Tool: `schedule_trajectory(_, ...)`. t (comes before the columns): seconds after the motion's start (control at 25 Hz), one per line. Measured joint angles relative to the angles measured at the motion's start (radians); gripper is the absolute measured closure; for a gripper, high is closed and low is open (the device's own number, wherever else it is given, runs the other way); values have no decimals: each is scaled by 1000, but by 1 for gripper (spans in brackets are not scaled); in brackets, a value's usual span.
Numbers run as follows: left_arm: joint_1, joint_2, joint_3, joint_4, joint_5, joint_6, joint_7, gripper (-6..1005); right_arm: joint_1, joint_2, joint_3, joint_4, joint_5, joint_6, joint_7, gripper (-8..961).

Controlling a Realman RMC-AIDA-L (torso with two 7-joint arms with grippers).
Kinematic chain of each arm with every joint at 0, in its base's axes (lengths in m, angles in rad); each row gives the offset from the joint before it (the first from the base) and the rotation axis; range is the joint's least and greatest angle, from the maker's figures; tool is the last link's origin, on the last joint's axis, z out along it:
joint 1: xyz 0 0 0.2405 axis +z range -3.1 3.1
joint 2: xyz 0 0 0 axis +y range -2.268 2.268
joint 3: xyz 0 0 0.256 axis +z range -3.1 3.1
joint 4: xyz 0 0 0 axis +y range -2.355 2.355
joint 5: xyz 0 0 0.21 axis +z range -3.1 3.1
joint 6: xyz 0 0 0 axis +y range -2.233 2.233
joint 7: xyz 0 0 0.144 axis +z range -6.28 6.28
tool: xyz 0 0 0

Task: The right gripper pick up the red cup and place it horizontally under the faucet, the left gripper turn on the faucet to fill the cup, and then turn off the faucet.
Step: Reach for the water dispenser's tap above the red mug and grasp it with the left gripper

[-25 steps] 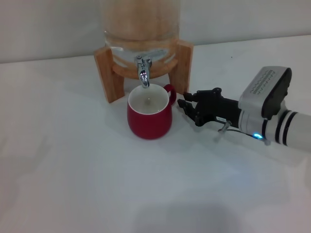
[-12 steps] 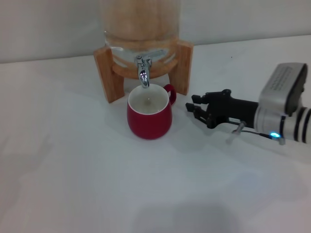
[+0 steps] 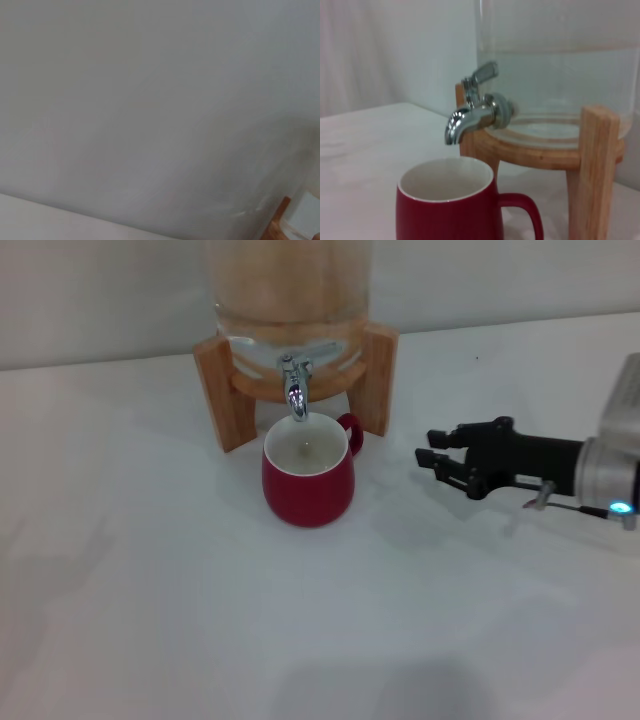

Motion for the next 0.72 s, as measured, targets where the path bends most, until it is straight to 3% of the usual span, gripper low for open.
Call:
schedule_trajectory(0.36,4,-1,2,0,1,-1,-2,124,-130,-5,-42,-293,93,223,217,536)
schedule_trajectory(0.72,-13,7,9,36,52,-39,-102,124,-178,-6,-83,-401,116,288,314,466)
